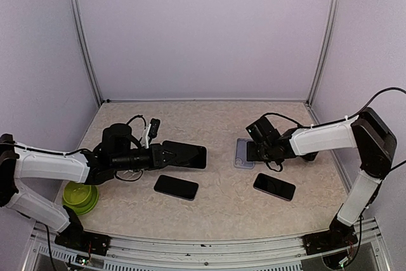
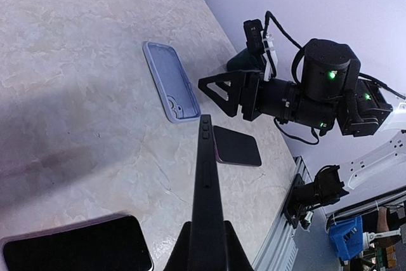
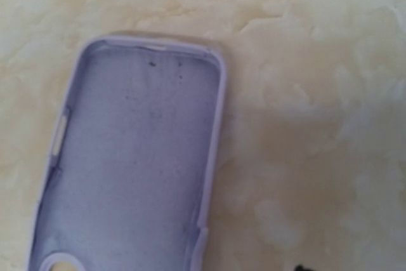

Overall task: Put the phone into the phone case
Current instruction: Pick up the phone case from the center of the board.

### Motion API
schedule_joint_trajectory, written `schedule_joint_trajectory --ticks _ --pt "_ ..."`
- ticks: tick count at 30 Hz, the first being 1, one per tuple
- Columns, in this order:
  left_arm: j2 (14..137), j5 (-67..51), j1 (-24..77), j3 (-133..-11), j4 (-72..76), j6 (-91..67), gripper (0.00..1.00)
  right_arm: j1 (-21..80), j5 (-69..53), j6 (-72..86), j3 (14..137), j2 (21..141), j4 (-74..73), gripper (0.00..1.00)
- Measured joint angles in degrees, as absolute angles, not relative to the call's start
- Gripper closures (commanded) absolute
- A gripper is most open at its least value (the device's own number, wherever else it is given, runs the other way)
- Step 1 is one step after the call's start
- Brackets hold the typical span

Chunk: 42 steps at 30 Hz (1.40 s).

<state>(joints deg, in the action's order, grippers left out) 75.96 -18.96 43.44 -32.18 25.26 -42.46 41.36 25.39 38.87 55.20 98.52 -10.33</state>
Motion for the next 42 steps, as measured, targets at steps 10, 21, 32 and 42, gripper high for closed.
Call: schedule_joint_trajectory --ticks 10,21,32,42 --pt "75.9 -18.8 43.4 -31.7 25.3 -42.9 1.0 39.9 22.3 38.2 55.5 103.2 -9.1 0.49" --pt "75.8 -18.8 43.0 -30.4 25.3 -43.5 1.0 38.8 19.8 36.4 57.1 105.5 -8.0 0.66" --pt "75.8 -19.0 42.4 -30.4 25.3 -43.7 1.0 38.8 18.0 34.8 57.8 106.1 -7.5 0.75" --pt "75.8 -19.1 42.1 -29.7 25.3 -44.2 1.0 38.7 17.8 34.8 58.3 106.5 -7.6 0.92"
